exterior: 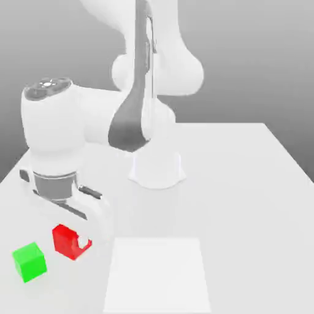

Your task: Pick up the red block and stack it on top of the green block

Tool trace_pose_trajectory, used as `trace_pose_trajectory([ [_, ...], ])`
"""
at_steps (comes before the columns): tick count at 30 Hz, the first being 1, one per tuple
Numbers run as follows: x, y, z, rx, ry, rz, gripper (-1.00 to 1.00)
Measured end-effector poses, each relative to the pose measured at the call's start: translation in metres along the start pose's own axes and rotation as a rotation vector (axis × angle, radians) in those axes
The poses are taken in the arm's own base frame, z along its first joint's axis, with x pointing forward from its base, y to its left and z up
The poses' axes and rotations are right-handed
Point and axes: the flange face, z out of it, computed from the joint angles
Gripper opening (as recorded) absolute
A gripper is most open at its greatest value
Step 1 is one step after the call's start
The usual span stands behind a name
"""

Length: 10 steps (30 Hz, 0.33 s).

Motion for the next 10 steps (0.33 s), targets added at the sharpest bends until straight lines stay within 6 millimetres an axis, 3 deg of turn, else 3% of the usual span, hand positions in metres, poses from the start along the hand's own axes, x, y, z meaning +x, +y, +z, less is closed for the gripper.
trace_pose_trajectory([
  [2, 0.022, 0.006, 0.015, 0.001, -0.001, 0.060, -1.00],
  [4, 0.028, 0.008, 0.039, 0.001, 0.000, 0.075, -1.00],
  [5, 0.028, 0.009, 0.051, 0.001, 0.000, 0.078, 1.00],
  [10, 0.028, 0.009, 0.051, 0.001, 0.000, 0.078, 1.00],
])
